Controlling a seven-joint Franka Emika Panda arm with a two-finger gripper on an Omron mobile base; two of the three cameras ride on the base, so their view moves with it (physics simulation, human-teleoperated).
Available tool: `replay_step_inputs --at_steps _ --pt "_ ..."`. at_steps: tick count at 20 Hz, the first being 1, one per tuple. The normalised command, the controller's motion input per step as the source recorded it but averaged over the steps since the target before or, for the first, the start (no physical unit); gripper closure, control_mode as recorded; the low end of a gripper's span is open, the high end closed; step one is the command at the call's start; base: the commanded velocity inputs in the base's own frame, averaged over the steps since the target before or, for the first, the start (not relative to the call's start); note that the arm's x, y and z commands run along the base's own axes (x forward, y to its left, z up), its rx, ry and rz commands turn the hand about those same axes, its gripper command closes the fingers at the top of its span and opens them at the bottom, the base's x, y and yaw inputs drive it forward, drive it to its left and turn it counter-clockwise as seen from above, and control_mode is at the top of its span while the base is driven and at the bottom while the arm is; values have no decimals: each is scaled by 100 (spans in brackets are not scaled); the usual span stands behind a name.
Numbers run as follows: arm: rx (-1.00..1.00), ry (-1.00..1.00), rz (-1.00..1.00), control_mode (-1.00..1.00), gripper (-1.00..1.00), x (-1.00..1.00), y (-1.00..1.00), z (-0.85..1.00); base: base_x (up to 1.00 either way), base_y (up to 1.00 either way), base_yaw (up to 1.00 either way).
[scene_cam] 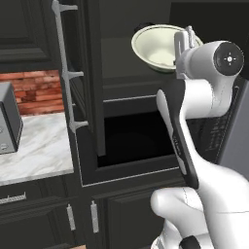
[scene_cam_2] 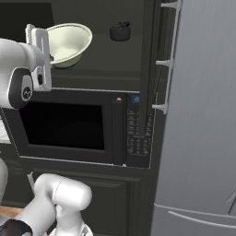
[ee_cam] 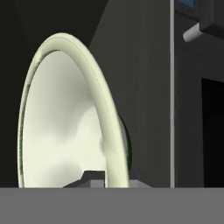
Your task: Pick the mug and place it in the sink. Pick the bowl and place it in the open cabinet and then close the cabinet.
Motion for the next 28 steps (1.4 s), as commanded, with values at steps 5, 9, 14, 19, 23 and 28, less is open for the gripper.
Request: replay_step_inputs --at_steps 5,9,14,19,23,28 --pt "0 0 0 -100 100 60 0 0 0 0 0" --pt "0 2 0 -100 100 67 0 -1 0 0 0" --pt "0 4 0 -100 100 73 0 -4 0 0 0" --pt "0 2 0 -100 100 67 0 -16 0 0 0" --pt "0 1 0 -100 100 64 0 -19 0 0 0" --pt "0 1 -1 -100 100 65 -5 -15 0 0 0"
